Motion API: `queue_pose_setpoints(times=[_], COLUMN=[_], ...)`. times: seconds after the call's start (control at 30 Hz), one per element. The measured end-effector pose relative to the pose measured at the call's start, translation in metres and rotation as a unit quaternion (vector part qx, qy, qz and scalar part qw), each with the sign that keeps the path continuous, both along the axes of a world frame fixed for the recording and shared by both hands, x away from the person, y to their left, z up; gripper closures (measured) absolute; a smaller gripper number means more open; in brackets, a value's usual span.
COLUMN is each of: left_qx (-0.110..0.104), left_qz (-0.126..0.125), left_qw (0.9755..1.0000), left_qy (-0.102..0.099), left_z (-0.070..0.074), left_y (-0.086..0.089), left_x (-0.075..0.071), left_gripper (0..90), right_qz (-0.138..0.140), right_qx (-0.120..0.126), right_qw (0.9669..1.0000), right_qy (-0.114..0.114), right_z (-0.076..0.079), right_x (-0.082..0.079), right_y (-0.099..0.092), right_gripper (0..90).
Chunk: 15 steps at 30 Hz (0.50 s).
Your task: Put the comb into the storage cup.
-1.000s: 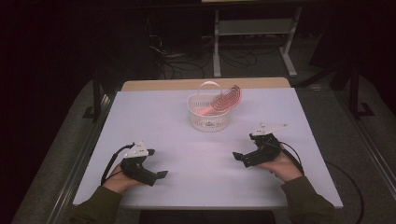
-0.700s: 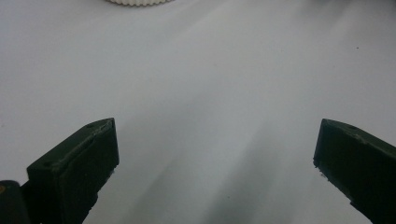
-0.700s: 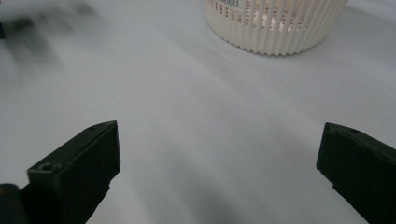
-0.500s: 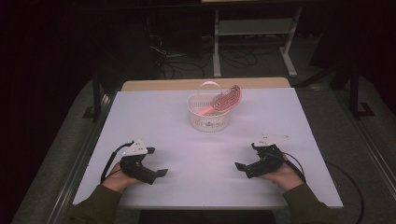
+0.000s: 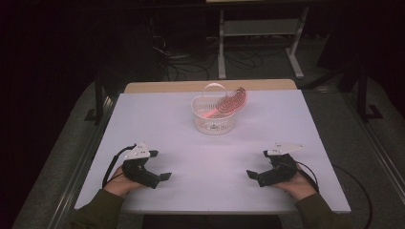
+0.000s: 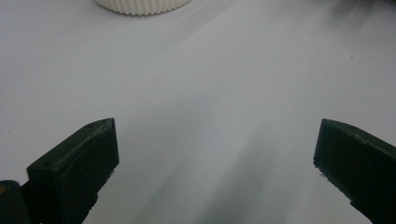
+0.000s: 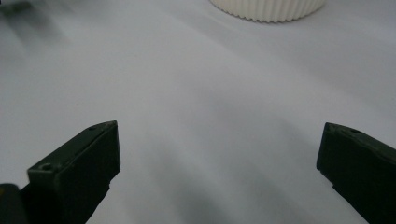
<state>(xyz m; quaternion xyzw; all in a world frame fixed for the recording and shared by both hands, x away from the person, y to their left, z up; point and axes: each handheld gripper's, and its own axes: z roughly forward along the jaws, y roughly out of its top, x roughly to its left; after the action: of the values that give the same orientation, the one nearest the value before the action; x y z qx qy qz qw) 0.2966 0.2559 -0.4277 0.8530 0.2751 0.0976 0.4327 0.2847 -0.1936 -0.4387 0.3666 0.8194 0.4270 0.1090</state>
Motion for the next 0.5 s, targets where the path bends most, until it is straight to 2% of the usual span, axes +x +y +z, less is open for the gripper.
queue_pose_setpoints(times=[0.2, 0.5], left_qx=[-0.002, -0.005], left_qz=[0.0, 0.002], left_qw=[1.0, 1.0], left_qy=[0.0, 0.001], left_z=[0.0005, 0.0007], left_y=[0.0002, 0.0014], left_x=[-0.0001, -0.0001], left_gripper=[0.0, 0.0], right_qz=[-0.008, -0.005], right_qx=[0.001, -0.008], right_qw=[1.0, 0.9999], right_qy=[0.003, 0.006], right_z=[-0.0025, -0.0061], right_x=[-0.0037, -0.003], right_y=[-0.0069, -0.0069], right_gripper=[0.0, 0.0])
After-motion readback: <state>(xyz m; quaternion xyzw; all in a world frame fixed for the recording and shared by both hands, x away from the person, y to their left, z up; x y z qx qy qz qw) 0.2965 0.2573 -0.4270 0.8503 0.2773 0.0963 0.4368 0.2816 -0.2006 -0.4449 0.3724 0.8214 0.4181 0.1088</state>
